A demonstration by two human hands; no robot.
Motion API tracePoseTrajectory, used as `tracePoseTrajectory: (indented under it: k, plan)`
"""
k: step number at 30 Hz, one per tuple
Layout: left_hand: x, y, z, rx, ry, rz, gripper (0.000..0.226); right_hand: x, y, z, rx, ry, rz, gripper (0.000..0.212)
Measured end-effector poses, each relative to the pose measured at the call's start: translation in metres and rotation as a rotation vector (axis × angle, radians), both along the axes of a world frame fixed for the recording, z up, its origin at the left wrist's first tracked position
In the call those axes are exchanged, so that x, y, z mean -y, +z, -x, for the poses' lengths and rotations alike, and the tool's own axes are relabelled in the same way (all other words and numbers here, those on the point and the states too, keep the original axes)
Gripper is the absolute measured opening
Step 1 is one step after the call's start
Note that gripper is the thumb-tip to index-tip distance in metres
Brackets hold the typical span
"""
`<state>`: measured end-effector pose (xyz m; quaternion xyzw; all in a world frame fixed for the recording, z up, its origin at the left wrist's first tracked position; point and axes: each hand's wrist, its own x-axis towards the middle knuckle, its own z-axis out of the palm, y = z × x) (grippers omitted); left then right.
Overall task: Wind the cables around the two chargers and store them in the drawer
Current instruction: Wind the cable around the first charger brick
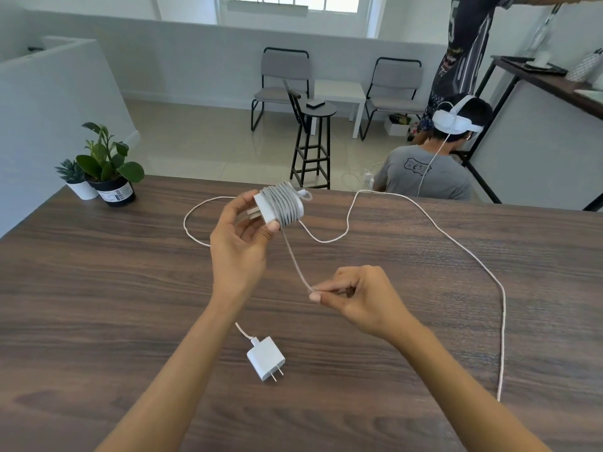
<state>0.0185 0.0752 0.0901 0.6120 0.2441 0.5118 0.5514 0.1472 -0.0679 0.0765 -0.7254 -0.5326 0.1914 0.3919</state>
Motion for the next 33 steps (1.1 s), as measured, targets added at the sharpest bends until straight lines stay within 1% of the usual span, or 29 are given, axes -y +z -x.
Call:
tracePoseTrajectory:
  k: [6, 8, 12, 14, 16, 20, 23, 26, 29, 33]
  plan:
    - [-0.006, -0.024, -0.001, -0.167, -0.037, -0.015, 0.049, 0.011, 0.029, 0.004, 0.089, 0.001, -0.119, 0.011]
    - [-0.004, -0.029, 0.000, -0.190, -0.064, -0.013, 0.051, 0.012, 0.037, 0.002, 0.161, -0.023, -0.142, 0.009]
    - [0.000, -0.035, 0.002, -0.241, -0.117, -0.037, 0.055, 0.013, 0.049, 0.000, 0.382, -0.039, -0.194, 0.003]
    - [0.005, -0.037, 0.003, -0.272, -0.169, -0.041, 0.058, 0.012, 0.053, -0.002, 0.433, -0.052, -0.261, 0.003]
    - [0.013, -0.039, 0.006, -0.271, -0.234, -0.005, 0.059, 0.009, 0.056, -0.007, 0.447, -0.076, -0.331, 0.003]
    - [0.031, -0.036, 0.013, -0.236, -0.363, 0.035, 0.055, -0.003, 0.053, -0.021, 0.412, -0.146, -0.446, 0.006]
    - [0.045, -0.023, 0.016, -0.157, -0.450, 0.087, 0.050, -0.011, 0.041, -0.027, 0.397, -0.187, -0.522, 0.012]
    - [0.051, -0.013, 0.018, -0.105, -0.502, 0.113, 0.051, -0.016, 0.029, -0.034, 0.289, -0.239, -0.591, 0.018]
    - [0.054, -0.007, 0.020, -0.089, -0.541, 0.111, 0.051, -0.019, 0.024, -0.039, 0.167, -0.260, -0.588, 0.017]
    - [0.057, -0.005, 0.021, -0.063, -0.554, 0.107, 0.052, -0.025, 0.016, -0.042, 0.085, -0.284, -0.527, 0.017]
